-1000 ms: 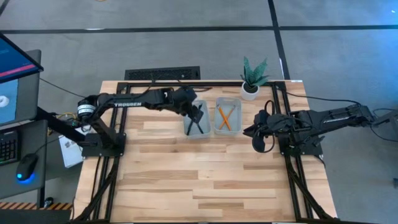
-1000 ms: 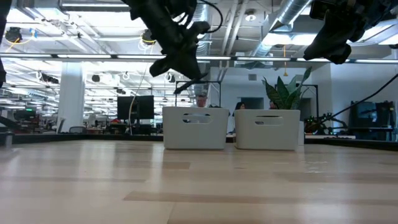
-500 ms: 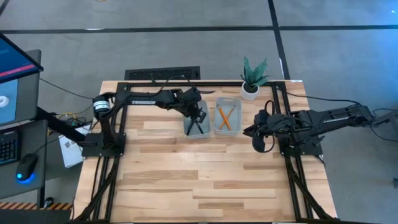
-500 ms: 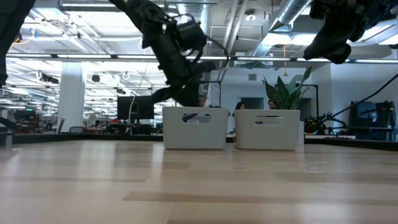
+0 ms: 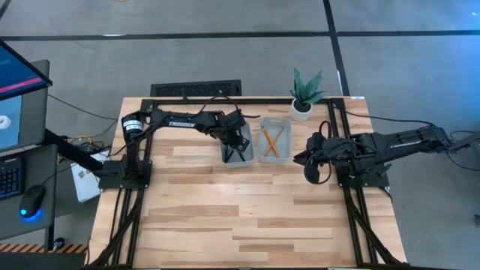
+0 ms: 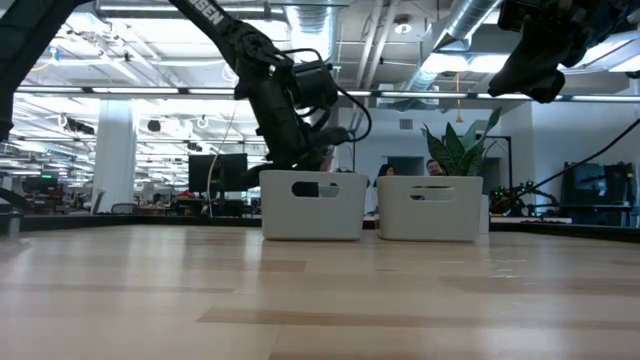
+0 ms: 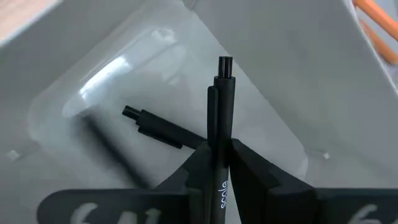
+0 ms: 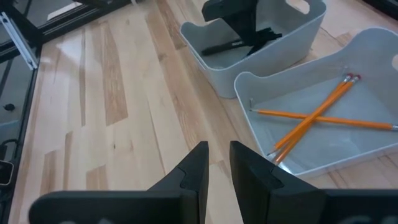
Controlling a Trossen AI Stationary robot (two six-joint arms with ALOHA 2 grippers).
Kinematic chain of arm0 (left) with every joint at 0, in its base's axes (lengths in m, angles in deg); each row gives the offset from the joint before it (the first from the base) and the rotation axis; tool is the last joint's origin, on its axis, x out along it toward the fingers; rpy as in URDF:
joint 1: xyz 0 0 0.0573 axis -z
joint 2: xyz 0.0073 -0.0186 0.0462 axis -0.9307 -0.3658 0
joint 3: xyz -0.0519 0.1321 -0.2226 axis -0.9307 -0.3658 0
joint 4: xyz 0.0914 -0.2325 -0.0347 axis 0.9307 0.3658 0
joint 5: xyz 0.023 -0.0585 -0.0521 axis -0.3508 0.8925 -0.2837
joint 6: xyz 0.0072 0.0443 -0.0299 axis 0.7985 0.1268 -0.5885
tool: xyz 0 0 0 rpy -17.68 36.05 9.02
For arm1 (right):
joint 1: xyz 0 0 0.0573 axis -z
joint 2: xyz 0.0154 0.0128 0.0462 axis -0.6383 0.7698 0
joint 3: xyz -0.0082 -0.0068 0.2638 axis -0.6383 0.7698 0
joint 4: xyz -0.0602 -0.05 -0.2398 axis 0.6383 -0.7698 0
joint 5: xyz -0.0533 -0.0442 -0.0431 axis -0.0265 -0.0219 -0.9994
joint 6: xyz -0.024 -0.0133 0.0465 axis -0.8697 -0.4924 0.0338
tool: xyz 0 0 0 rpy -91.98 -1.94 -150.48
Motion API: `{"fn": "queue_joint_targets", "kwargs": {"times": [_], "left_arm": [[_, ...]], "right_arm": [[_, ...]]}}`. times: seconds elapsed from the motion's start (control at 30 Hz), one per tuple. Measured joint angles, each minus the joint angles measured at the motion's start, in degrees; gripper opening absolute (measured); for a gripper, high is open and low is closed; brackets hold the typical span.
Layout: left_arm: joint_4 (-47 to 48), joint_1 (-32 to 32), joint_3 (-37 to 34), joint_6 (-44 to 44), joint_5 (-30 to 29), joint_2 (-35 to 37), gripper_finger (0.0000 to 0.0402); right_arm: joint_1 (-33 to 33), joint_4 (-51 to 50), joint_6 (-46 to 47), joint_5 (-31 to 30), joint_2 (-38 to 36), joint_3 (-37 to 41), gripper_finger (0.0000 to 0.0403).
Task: Sort pens & pencils
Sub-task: Put the black pen into the left gray bin, then return to Home Position
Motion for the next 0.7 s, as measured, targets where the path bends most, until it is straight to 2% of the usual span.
{"fn": "queue_joint_targets", "kwargs": {"times": [0.13,0.33,0.7], "left_arm": [[-0.9,0.0,0.0,2.2,0.2,0.0,0.0034],[-2.2,0.0,0.0,4.4,3.7,0.0,0.0035],[-2.8,0.0,0.0,3.6,2.6,0.0,0.0083]], "right_arm": [[0.0,0.0,0.0,0.0,0.0,0.0,0.0088],[0.0,0.0,0.0,0.0,0.0,0.0,0.0088],[0.0,0.0,0.0,0.0,0.0,0.0,0.0088]]}}
